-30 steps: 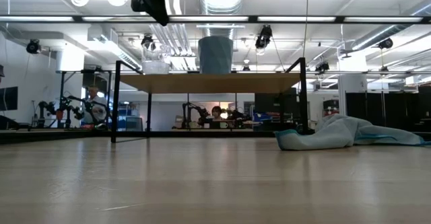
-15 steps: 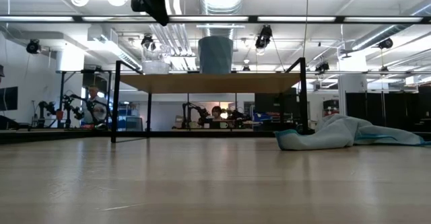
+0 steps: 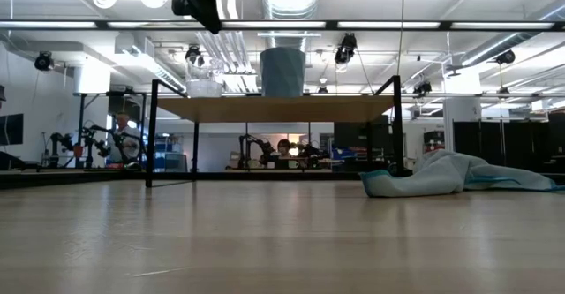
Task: Stack small to large cups/mugs on shelf
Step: Put the yellow cup on the shelf
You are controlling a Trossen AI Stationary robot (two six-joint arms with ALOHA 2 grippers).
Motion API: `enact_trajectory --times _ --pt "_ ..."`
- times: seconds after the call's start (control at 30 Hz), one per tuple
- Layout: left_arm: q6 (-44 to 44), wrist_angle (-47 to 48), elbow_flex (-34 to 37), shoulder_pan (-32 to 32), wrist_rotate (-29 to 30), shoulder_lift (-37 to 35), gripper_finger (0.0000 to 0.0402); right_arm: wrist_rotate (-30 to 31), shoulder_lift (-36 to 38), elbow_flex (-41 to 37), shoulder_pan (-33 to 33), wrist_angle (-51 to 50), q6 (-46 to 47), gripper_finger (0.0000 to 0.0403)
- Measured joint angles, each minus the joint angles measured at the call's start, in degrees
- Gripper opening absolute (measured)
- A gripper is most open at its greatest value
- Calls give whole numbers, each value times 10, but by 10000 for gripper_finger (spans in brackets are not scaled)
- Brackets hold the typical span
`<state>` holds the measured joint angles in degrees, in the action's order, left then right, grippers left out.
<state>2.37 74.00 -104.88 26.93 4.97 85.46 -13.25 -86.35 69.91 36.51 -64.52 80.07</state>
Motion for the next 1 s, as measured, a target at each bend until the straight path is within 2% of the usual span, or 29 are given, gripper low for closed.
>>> enact_trajectory --times 0.63,1.0 --pt "0 0 0 0 0 0 59 13 -5 -3 20 13 10 75" --pt "1 0 0 0 0 0 59 13 -5 -16 20 56 0 128"
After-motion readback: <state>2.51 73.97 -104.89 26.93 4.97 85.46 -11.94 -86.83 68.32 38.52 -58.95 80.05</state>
